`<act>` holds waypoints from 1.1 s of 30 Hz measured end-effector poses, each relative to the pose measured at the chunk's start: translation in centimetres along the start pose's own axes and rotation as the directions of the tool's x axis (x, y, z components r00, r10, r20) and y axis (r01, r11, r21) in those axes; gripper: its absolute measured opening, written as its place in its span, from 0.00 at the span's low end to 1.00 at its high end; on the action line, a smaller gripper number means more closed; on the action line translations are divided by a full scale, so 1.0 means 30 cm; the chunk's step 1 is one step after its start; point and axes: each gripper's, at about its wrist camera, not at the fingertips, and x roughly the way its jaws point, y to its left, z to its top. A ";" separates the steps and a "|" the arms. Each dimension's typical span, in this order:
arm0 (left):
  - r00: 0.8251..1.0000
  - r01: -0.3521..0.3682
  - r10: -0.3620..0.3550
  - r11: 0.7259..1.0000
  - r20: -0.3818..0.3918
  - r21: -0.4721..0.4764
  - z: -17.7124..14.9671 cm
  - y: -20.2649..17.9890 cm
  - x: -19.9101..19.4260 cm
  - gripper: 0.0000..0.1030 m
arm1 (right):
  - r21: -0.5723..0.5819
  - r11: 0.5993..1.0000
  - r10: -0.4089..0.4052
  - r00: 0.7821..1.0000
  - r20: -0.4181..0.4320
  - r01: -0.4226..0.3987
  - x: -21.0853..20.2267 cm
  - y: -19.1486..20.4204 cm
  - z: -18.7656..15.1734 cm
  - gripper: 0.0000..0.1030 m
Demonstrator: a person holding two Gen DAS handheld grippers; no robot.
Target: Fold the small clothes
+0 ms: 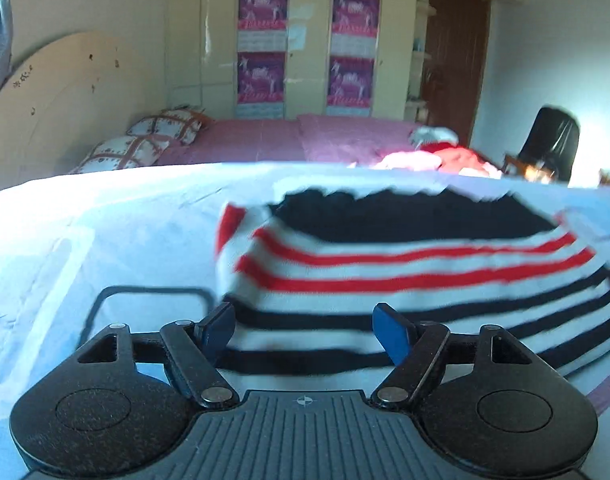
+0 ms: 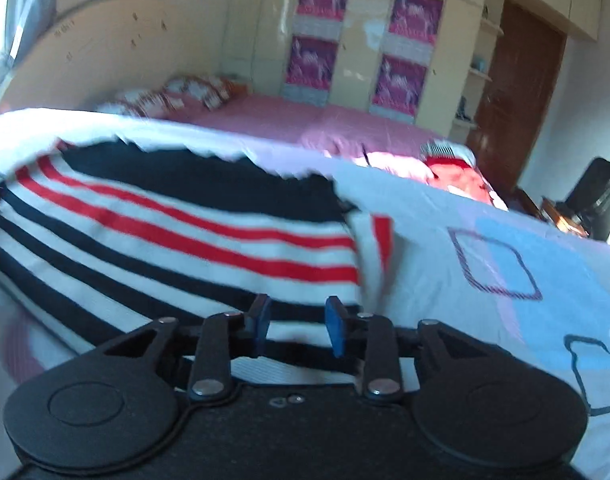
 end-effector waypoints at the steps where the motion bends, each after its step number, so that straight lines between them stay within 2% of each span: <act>1: 1.000 0.025 -0.025 1.000 0.005 0.002 0.002 -0.035 -0.008 0.73 | 0.014 0.999 0.038 0.999 0.016 -0.038 -0.014 0.036 0.007 0.30; 3: 0.997 0.074 -0.073 0.996 -0.009 0.051 -0.009 -0.136 -0.004 0.73 | 0.034 0.991 0.129 0.991 0.030 -0.130 -0.022 0.123 0.020 0.29; 6: 0.996 0.090 -0.086 0.991 -0.037 0.103 -0.048 -0.255 0.017 0.73 | 0.025 0.982 0.189 0.982 0.008 -0.189 0.004 0.250 0.018 0.30; 8: 0.997 0.059 -0.053 0.993 -0.064 0.102 -0.075 -0.279 0.040 0.73 | -0.008 0.981 0.193 0.981 -0.005 -0.193 0.013 0.309 0.000 0.32; 10: 0.998 0.009 -0.002 0.994 -0.070 0.107 -0.103 -0.264 0.039 0.73 | -0.057 0.989 0.138 0.990 -0.038 -0.140 0.023 0.328 -0.026 0.32; 14: 0.997 -0.027 0.034 0.995 -0.076 0.091 -0.138 -0.161 -0.006 0.73 | -0.034 0.997 0.070 0.997 -0.045 -0.072 -0.012 0.216 -0.086 0.31; 18: 0.995 -0.050 0.055 0.997 -0.087 0.063 -0.139 -0.069 -0.022 0.73 | -0.031 0.999 -0.043 0.997 -0.062 0.041 -0.050 0.083 -0.151 0.32; 21: 0.994 -0.057 0.063 0.996 -0.093 0.063 -0.139 -0.056 -0.016 0.73 | 0.003 1.000 -0.028 0.997 -0.069 0.028 -0.056 0.039 -0.168 0.32; 25: 0.993 -0.070 0.076 0.995 -0.092 0.066 -0.130 -0.065 -0.023 0.73 | 0.033 0.999 -0.037 0.996 -0.084 0.040 -0.042 0.050 -0.143 0.33; 29: 0.992 -0.087 0.093 0.994 -0.084 0.062 -0.129 -0.046 -0.041 0.73 | 0.066 0.997 -0.040 0.999 -0.023 0.041 -0.089 0.051 -0.127 0.33; 31: 0.991 -0.080 0.085 0.995 -0.101 0.053 -0.144 -0.027 -0.026 0.73 | 0.073 0.996 -0.039 0.998 -0.048 0.042 -0.072 0.044 -0.140 0.32; 32: 0.992 -0.072 0.076 0.996 -0.105 0.045 -0.148 -0.019 -0.021 0.73 | 0.078 0.996 -0.040 0.995 -0.096 0.048 -0.044 0.034 -0.155 0.33; 33: 0.991 -0.070 0.074 0.997 -0.108 0.045 -0.147 -0.017 -0.016 0.74 | 0.091 0.995 -0.028 0.996 -0.090 0.037 -0.036 0.025 -0.170 0.33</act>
